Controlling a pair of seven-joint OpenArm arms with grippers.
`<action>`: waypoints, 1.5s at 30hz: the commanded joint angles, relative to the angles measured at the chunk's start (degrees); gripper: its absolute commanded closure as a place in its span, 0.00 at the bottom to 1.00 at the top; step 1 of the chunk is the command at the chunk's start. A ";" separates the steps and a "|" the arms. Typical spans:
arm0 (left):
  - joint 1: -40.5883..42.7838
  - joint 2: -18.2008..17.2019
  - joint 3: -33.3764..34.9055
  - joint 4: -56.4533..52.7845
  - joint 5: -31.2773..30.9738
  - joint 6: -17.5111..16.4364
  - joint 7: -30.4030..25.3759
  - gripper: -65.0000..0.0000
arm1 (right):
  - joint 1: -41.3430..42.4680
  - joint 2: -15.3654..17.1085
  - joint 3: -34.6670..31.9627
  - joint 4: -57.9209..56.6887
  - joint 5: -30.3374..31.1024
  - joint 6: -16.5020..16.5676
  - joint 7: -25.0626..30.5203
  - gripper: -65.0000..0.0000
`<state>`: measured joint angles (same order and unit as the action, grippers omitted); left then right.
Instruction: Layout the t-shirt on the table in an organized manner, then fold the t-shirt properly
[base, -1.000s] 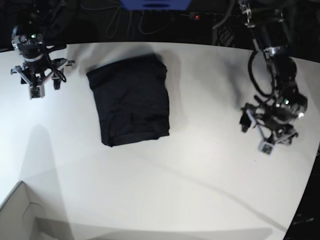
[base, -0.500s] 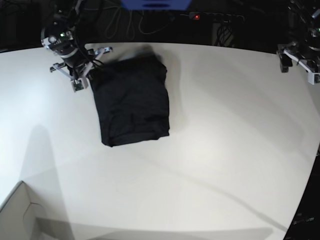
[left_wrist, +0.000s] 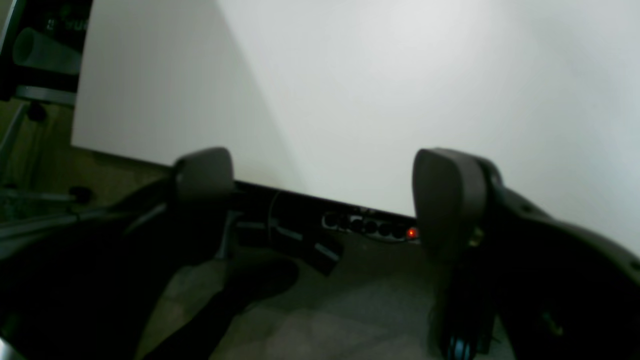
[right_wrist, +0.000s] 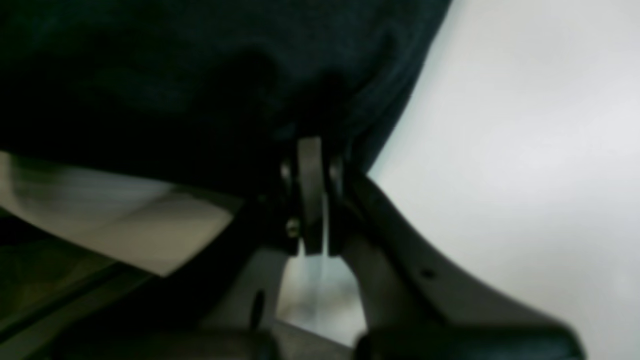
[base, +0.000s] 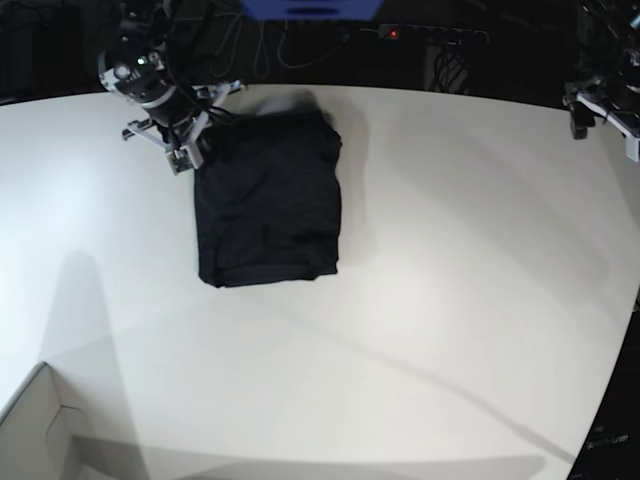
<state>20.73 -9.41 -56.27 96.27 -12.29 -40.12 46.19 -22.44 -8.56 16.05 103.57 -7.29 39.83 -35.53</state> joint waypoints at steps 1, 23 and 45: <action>-0.12 -1.10 -0.48 1.09 -0.58 0.12 -0.96 0.16 | -0.20 -0.01 -0.10 1.09 0.48 0.17 0.50 1.00; 3.14 -2.06 -0.65 1.09 -1.02 0.12 -0.96 0.16 | -2.93 0.16 0.78 1.27 0.39 0.17 0.58 1.00; 8.85 2.24 -7.77 0.48 -0.85 0.12 -1.58 0.17 | -3.37 0.43 12.47 6.28 3.73 0.17 0.50 1.00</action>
<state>29.02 -6.35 -63.51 95.96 -12.73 -40.18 45.39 -25.65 -8.40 28.45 108.97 -4.21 40.07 -35.97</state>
